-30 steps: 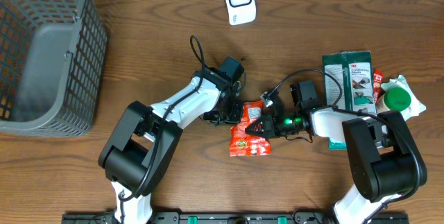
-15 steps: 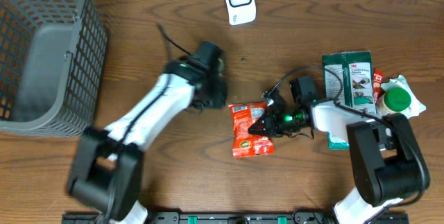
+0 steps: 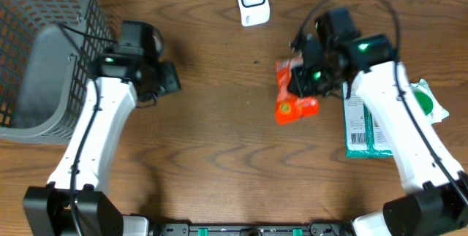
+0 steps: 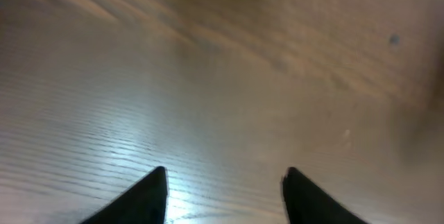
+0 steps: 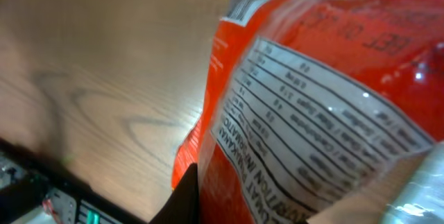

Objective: Scan the item barcode
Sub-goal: 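Carry the red bag up to the scanner with the right gripper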

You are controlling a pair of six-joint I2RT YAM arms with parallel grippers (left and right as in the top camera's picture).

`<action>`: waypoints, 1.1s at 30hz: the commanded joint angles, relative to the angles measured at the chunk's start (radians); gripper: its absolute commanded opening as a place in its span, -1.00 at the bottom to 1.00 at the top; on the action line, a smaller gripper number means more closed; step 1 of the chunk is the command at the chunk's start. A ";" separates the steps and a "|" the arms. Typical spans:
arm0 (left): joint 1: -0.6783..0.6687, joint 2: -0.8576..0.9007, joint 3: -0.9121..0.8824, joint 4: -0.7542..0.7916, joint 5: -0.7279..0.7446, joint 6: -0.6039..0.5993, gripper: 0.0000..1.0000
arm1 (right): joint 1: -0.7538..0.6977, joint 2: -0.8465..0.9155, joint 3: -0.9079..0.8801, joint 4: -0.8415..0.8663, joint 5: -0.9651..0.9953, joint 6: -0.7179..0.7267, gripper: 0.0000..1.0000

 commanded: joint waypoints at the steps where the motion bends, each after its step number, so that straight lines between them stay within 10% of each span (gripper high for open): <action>1: 0.029 -0.015 0.070 0.004 -0.013 0.021 0.19 | 0.017 -0.030 0.212 -0.063 0.124 -0.033 -0.98; 8: 0.035 -0.013 0.069 0.046 -0.020 0.021 0.71 | 0.046 -0.030 0.411 -0.097 0.153 -0.145 -0.99; 25: 0.035 -0.013 0.069 0.046 -0.020 0.021 0.74 | 0.132 0.324 0.716 -0.063 0.550 -0.476 -0.99; 33: 0.035 -0.013 0.069 0.046 -0.020 0.021 0.74 | 0.132 0.534 0.716 0.246 0.728 -0.695 -0.98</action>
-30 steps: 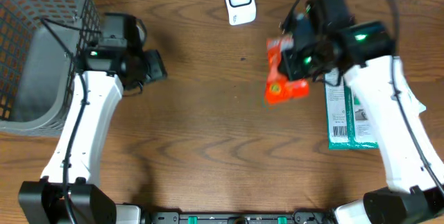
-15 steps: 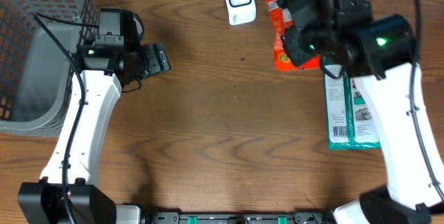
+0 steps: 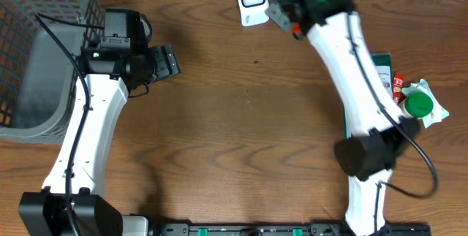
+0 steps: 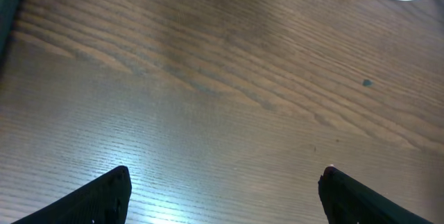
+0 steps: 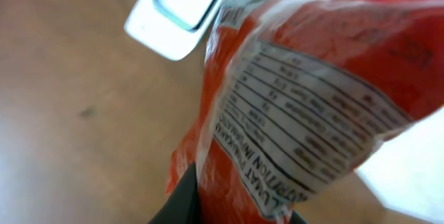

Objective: Scan the item barcode
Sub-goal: 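Carry the red bag up to the scanner with the right gripper, then hold the red snack bag in front of the white scanner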

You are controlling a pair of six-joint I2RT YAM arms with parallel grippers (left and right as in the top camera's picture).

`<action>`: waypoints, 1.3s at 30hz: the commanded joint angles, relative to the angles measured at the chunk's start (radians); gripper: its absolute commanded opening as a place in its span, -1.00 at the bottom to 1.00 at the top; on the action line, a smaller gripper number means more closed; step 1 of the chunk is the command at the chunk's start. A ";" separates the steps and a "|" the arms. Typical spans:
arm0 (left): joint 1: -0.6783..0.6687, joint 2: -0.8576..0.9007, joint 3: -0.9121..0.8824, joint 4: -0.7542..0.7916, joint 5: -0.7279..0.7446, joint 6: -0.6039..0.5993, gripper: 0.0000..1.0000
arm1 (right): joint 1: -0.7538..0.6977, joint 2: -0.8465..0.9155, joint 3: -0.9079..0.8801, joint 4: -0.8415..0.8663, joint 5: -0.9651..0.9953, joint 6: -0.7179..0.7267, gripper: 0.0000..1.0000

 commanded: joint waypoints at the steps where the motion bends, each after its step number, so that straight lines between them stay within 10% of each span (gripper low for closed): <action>1: 0.003 -0.011 0.012 0.000 -0.009 0.006 0.74 | 0.006 0.077 0.019 0.134 0.140 -0.148 -0.98; 13: 0.003 -0.011 0.012 0.000 -0.009 0.006 0.75 | 0.009 0.296 0.019 0.533 0.292 -0.410 -0.98; 39: 0.003 -0.011 0.012 0.000 -0.009 0.006 0.75 | 0.075 0.473 0.018 0.649 0.428 -0.586 -0.98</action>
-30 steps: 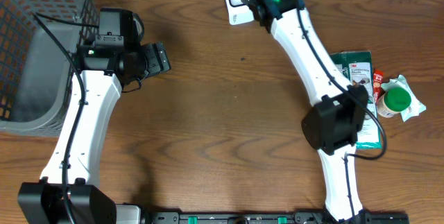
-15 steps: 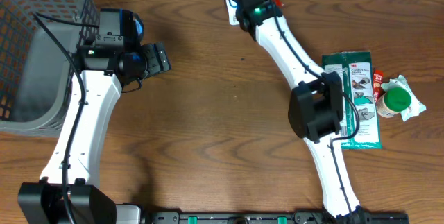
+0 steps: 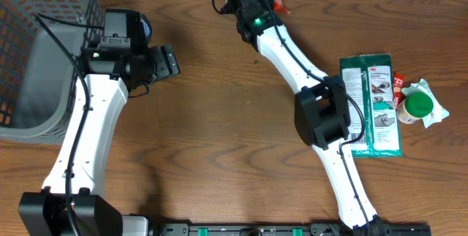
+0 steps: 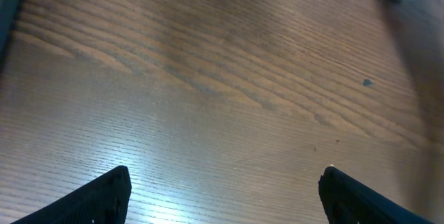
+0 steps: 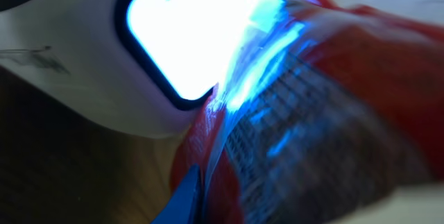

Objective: Scan the item barcode
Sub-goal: 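Hold the red snack bag in front of the white scanner, then carry the red bag right and lay it on the glove packet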

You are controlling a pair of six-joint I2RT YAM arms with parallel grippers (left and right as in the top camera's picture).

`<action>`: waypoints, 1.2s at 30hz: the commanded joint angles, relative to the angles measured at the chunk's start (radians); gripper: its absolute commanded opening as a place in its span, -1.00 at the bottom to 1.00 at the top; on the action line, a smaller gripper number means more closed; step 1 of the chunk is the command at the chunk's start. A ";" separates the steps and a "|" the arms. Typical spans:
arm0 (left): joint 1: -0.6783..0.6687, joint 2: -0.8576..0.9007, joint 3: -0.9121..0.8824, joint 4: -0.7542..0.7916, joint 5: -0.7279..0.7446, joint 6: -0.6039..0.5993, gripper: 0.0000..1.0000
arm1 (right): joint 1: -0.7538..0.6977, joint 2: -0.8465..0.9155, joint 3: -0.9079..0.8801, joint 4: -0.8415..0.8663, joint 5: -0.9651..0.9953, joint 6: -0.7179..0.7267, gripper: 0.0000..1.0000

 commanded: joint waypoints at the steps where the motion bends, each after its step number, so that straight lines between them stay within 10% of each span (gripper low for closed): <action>1: 0.003 -0.011 0.012 0.000 -0.009 0.006 0.75 | 0.026 -0.003 0.018 0.023 0.045 -0.037 -0.98; 14: 0.003 -0.011 0.012 0.000 -0.009 0.006 0.75 | 0.024 -0.092 0.018 -0.020 0.039 0.180 -0.98; 26: 0.003 -0.011 0.012 0.000 -0.009 0.006 0.75 | -0.058 -0.516 0.018 -0.692 -0.421 0.796 -0.98; 36: 0.003 -0.011 0.012 0.000 -0.009 0.006 0.75 | -0.395 -0.625 0.013 -1.080 -0.858 0.869 -0.97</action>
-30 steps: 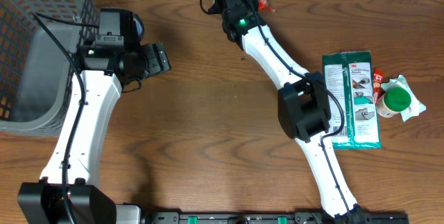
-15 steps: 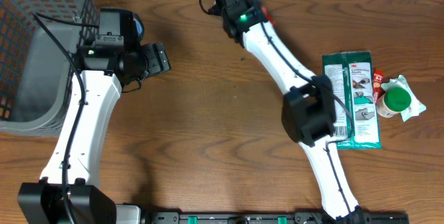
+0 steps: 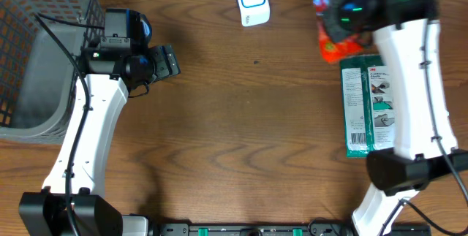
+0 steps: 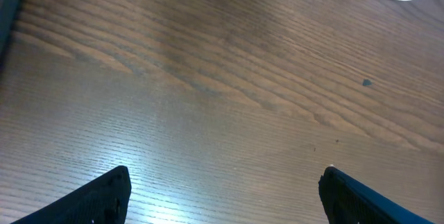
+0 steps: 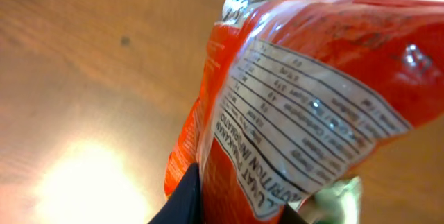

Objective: Scan the item barcode
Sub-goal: 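Carry the red bag right and lay it on the glove packet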

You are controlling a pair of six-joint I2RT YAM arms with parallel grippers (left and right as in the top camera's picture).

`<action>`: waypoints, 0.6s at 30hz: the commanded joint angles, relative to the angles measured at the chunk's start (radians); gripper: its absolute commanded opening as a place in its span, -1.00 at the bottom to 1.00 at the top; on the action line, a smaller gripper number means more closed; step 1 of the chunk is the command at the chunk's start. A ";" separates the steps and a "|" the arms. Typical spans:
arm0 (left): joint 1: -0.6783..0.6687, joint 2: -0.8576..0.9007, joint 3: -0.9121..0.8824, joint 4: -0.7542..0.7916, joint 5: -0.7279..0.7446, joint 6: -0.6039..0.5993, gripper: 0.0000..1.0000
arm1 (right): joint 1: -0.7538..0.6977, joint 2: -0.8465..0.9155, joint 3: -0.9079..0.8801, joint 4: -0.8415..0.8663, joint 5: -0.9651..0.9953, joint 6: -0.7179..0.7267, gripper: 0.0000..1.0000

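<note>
An orange-red snack packet [image 5: 305, 99] with a white nutrition panel fills the right wrist view, my right gripper [image 5: 239, 207] shut on its lower part. Overhead, the packet [image 3: 335, 44] hangs at the back right, over the top end of a green pack [image 3: 363, 104], under the right gripper [image 3: 349, 13]. The white barcode scanner [image 3: 251, 1] stands at the table's back edge, to the left of the packet. My left gripper [image 4: 225, 196] is open over bare wood with nothing between its fingers, seen overhead near the basket [image 3: 162, 64].
A grey wire basket [image 3: 44, 53] takes up the back left corner. The green pack of wipes lies along the right side of the brown table [image 3: 234, 141]. A small dark speck [image 3: 256, 63] marks the wood below the scanner.
My right gripper has moved with the packet from right against the scanner's lit window to the back right, above the green pack. The left arm has not moved.
My right gripper first held the packet above the table's right centre. Then it was up beside the scanner, and then pressed close to the scanner's glowing window. Now the packet is back at the right. The left gripper opened wider early on and stayed put.
</note>
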 commanded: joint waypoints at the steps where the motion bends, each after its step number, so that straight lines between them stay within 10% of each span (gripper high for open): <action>1: 0.003 -0.011 0.012 0.000 -0.009 0.006 0.75 | -0.134 0.034 -0.017 -0.043 -0.215 0.054 -0.97; 18: 0.003 -0.011 0.012 0.000 -0.009 0.006 0.75 | -0.479 0.034 -0.668 0.335 -0.318 0.054 -0.88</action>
